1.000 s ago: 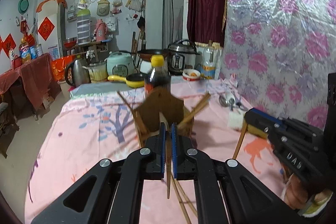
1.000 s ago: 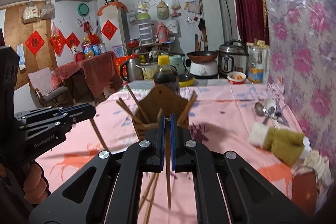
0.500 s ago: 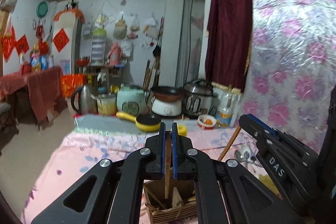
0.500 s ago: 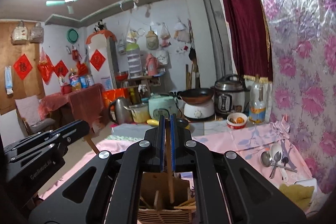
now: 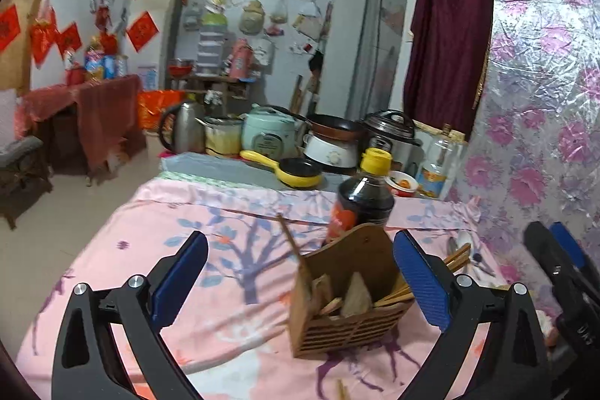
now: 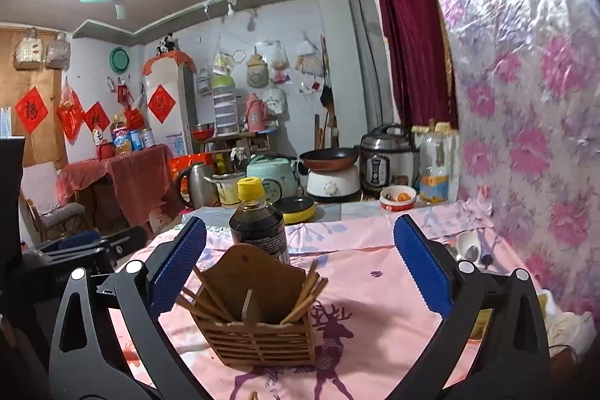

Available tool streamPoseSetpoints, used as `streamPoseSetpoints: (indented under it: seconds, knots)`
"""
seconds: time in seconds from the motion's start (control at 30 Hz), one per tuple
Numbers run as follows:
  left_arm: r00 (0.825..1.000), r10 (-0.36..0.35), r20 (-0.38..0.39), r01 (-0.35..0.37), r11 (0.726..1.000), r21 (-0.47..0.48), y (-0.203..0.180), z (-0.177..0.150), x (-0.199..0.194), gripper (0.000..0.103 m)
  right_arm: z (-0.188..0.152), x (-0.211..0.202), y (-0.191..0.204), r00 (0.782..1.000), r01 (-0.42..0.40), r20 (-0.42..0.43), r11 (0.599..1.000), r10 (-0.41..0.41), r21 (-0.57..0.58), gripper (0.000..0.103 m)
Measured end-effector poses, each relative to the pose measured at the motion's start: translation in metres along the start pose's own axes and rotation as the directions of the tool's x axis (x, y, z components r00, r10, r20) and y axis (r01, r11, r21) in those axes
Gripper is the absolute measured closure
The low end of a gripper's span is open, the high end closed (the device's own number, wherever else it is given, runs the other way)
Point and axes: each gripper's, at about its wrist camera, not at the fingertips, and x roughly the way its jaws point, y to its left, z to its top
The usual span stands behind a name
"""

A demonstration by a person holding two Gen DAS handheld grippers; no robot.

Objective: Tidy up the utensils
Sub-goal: 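Move both open grippers back over the last two chopsticks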

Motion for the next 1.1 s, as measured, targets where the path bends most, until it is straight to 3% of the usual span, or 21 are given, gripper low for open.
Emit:
streamPoseSetpoints:
  seconds: [0.23,0.37,0.57,0.77,1.1]
  knots:
    - [0.991,0.128,0.027,-0.129,0.989,0.070,0.001,-0.041,-0.040,0.006,-0.031,-0.025,-0.029,0.996,0.048,-0.077,0.991,-0.039,0.128,0.007]
    - [0.986,0.164,-0.015,-0.161,0.981,0.106,0.003,-0.080,-0.053,0.006,-0.065,-0.042,-0.041,0.987,0.090,-0.149,0.980,-0.063,0.178,0.006]
    - [0.974,0.174,-0.146,-0.160,0.981,0.106,0.011,-0.154,-0.067,0.006,-0.121,-0.063,-0.048,0.951,0.127,-0.304,0.973,-0.064,0.193,0.006]
    - [0.951,0.133,-0.278,-0.114,0.990,0.085,0.018,-0.218,-0.081,0.006,-0.164,-0.089,-0.038,0.935,0.175,-0.321,0.984,-0.151,0.046,0.006]
    - [0.942,0.072,-0.328,-0.022,0.988,0.153,-0.004,-0.252,-0.081,0.006,-0.197,-0.092,-0.040,0.905,0.174,-0.395,0.985,-0.161,-0.001,0.007]
